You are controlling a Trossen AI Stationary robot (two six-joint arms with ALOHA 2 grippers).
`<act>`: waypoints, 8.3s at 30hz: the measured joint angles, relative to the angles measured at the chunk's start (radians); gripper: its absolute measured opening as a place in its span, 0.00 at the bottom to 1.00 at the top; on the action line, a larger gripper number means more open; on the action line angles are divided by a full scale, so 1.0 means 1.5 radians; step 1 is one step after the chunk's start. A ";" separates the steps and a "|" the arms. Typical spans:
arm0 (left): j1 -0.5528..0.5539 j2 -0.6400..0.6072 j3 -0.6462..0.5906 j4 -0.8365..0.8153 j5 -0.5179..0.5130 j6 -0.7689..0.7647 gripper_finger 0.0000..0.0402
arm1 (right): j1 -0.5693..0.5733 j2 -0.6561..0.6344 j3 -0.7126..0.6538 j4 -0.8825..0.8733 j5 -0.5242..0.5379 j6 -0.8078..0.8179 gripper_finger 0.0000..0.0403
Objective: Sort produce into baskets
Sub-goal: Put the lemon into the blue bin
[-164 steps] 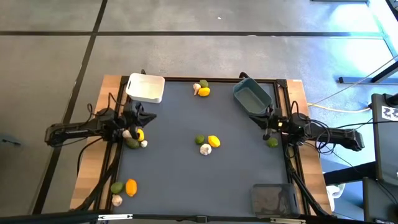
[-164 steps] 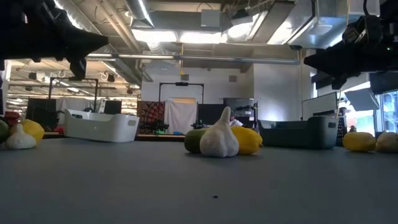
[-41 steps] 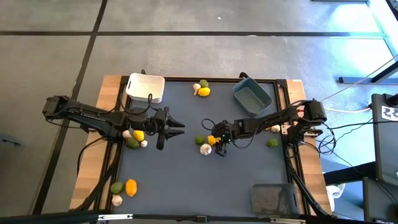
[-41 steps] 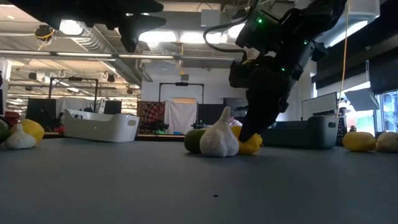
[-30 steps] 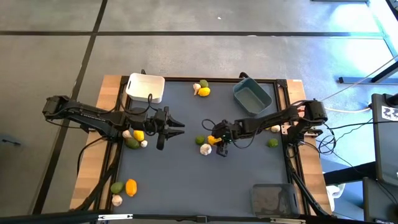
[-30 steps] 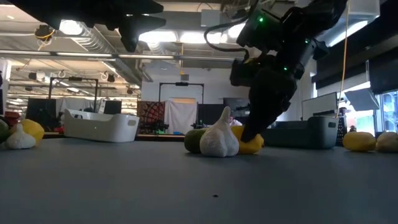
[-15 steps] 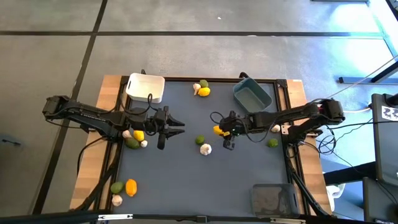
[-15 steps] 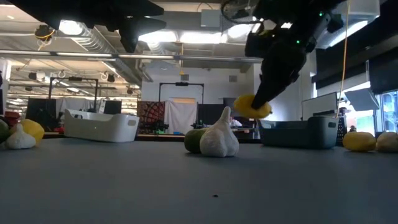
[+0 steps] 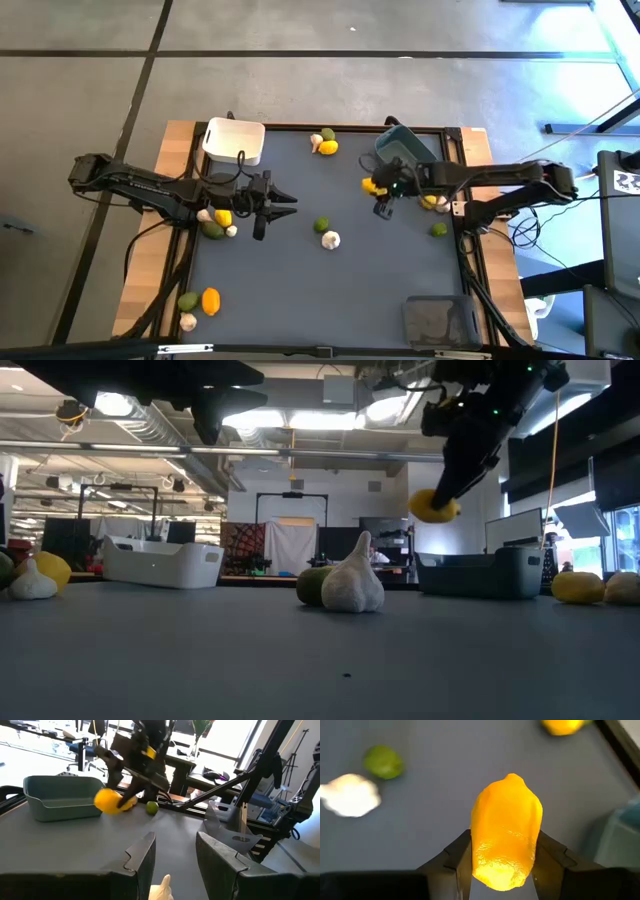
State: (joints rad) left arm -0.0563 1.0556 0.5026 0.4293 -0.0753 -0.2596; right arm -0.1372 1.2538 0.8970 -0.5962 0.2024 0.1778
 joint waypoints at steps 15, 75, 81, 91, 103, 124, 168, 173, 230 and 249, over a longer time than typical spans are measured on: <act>0.000 0.000 0.000 0.000 -0.018 0.017 0.34 | -0.245 -0.007 0.000 -0.013 -0.042 -0.073 0.37; -0.006 0.000 0.000 -0.023 -0.017 0.055 0.34 | -0.278 0.101 0.191 -0.167 -0.027 -0.054 0.61; -0.006 0.000 0.000 -0.037 -0.017 0.034 0.34 | -0.169 0.030 0.231 -0.268 0.015 -0.041 0.62; -0.006 -0.004 0.000 -0.037 -0.014 0.017 0.34 | -0.055 -0.075 0.126 -0.378 0.022 0.188 0.62; -0.005 -0.004 0.000 -0.054 -0.014 0.087 0.34 | -0.043 -0.090 -0.031 -0.370 0.009 0.331 0.62; -0.005 -0.004 0.000 -0.059 -0.033 0.091 0.34 | -0.044 -0.087 -0.159 -0.311 0.058 0.434 0.62; -0.006 -0.004 0.000 -0.078 -0.045 0.039 0.34 | -0.043 -0.087 -0.255 -0.207 0.108 0.471 0.45; -0.006 -0.004 0.000 -0.080 -0.045 0.039 0.34 | -0.043 -0.087 -0.256 -0.208 0.109 0.471 0.45; -0.005 -0.004 0.000 -0.085 -0.045 0.018 0.34 | -0.202 -0.073 -0.028 -0.150 0.183 0.156 0.45; -0.004 -0.004 0.000 -0.088 -0.045 0.023 0.34 | -0.258 0.104 -0.028 -0.087 0.069 0.085 0.45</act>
State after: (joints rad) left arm -0.0629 1.0500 0.5026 0.2970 -0.1432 -0.2256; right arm -0.5243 1.4100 0.8547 -0.7260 0.3066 0.3049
